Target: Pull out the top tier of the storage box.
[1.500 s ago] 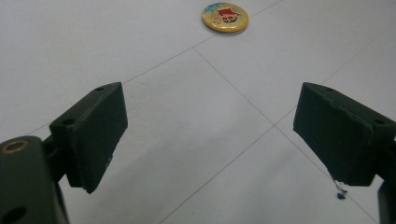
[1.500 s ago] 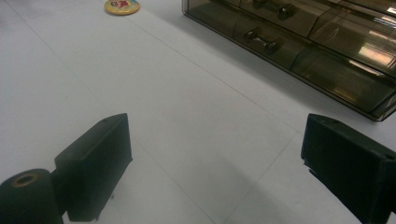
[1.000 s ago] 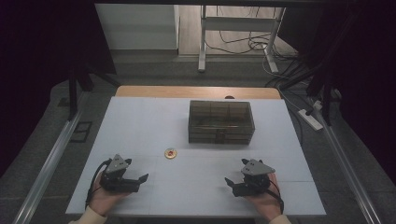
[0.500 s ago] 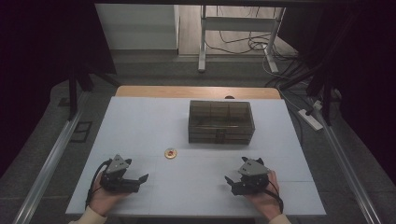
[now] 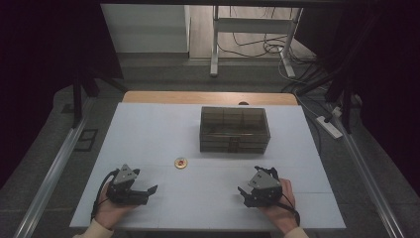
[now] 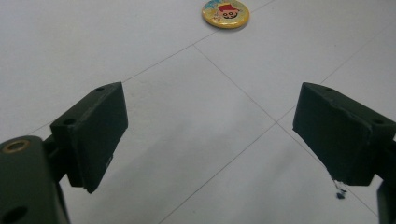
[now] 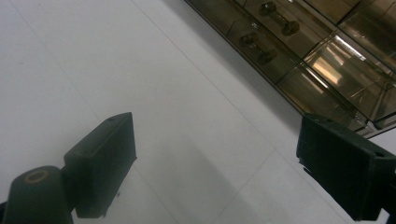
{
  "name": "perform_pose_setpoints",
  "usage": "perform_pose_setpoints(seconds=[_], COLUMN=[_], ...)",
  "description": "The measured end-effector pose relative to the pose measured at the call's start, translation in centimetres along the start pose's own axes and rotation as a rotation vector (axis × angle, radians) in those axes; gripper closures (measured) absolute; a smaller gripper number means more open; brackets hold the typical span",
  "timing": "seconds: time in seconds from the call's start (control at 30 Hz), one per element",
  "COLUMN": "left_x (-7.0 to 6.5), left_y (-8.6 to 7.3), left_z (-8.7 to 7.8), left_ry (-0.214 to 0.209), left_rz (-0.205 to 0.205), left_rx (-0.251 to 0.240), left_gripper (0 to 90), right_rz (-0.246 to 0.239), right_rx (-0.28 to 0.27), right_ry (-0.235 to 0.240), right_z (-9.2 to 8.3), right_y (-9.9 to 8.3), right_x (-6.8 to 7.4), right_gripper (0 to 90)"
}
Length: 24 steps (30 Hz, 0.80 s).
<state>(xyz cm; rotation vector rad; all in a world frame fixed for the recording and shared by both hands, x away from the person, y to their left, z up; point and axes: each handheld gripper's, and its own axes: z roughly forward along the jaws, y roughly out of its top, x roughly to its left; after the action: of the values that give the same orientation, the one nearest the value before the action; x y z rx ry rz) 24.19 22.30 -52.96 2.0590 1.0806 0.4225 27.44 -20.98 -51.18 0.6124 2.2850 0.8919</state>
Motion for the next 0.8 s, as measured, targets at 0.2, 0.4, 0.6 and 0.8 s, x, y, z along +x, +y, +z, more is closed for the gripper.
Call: perform_pose_setpoints(seconds=[0.2,0.4,0.6,0.8], left_x=[-0.01,-0.02,-0.02,0.0], left_y=[-0.01,-0.01,-0.02,-0.02], left_z=[0.03,0.09,0.1,0.13], left_ry=[0.0,0.001,0.001,0.001], left_rz=[0.001,0.002,0.001,0.001], left_rx=[0.001,0.003,0.003,0.005], left_gripper=[10.6,10.6,10.5,10.5], right_rz=[-0.036,-0.075,-0.095,-0.112], right_rx=[0.006,0.01,0.012,0.019], right_ry=[-0.02,-0.041,-0.053,-0.062], right_z=[0.09,0.18,0.26,0.36], right_y=[0.27,0.51,0.73,1.0], right_x=[0.21,0.42,0.55,0.65], right_gripper=[12.0,12.0,12.0,12.0])
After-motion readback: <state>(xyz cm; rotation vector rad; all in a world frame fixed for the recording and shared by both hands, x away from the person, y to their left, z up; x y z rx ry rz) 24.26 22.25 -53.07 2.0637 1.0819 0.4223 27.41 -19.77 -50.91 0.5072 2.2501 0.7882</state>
